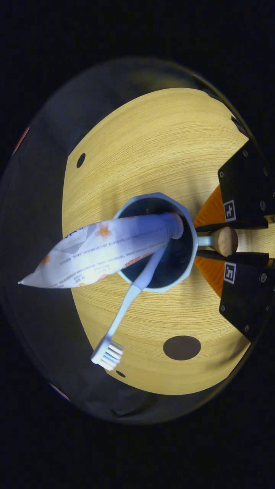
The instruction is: Put the toothbrush and toothpaste on the desktop into the cup, then pick up the cup and place it on the coaster on the desktop.
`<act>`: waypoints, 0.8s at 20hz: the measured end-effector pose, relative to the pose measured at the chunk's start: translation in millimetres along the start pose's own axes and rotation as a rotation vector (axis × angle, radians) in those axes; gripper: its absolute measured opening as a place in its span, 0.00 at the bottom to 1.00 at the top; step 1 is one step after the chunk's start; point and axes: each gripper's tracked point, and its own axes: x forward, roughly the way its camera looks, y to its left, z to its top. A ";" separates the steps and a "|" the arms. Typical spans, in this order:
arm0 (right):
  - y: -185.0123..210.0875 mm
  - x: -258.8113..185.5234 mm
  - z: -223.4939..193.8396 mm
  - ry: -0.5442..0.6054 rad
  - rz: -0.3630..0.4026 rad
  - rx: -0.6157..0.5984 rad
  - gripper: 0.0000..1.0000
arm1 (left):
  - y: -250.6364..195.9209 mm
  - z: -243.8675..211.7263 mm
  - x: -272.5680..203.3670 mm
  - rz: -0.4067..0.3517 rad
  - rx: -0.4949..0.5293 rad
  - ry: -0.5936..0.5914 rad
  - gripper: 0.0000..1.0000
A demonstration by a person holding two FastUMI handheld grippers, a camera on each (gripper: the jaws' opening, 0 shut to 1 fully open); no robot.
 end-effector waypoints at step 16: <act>5.2 12.1 12.0 -0.078 0.204 -0.186 0.23 | 18.4 -2.6 -19.9 0.069 -0.006 0.002 0.98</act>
